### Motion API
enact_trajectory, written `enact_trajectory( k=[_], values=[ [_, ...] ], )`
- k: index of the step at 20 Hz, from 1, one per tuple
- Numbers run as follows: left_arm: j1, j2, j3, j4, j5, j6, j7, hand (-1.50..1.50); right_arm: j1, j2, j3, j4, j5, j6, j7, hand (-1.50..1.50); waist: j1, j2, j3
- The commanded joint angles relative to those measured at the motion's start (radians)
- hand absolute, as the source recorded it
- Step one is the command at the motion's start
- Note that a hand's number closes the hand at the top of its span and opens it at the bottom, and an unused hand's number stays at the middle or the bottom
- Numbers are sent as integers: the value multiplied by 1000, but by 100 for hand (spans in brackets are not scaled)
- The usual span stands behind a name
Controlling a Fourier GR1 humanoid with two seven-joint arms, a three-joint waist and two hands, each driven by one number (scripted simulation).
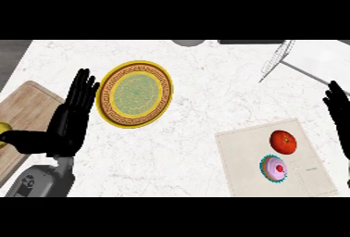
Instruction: Pick the cupcake from the placemat and place it in the tiered shelf
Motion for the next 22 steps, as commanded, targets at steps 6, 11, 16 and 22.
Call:
enact_trajectory(
  k=[6,11,16,22],
  values=[
    [10,59,-81,152,-205,17,17,0,126,16,-202,-234,-181,22,-67,-150,-33,-15,9],
    [46,72,-77,118,-155,-22,28,0,252,-2,-218,-39,159,-291,-103,150,-45,3,5],
    [1,28,-107,130,-185,-1,85,0,300,340,-295,-66,41,-449,-458,-150,-16,-12,12],
    [-42,0,-87,195,-209,-21,83,0,480,278,-307,-208,-131,-89,-529,-150,-8,-12,9]
  ],
)
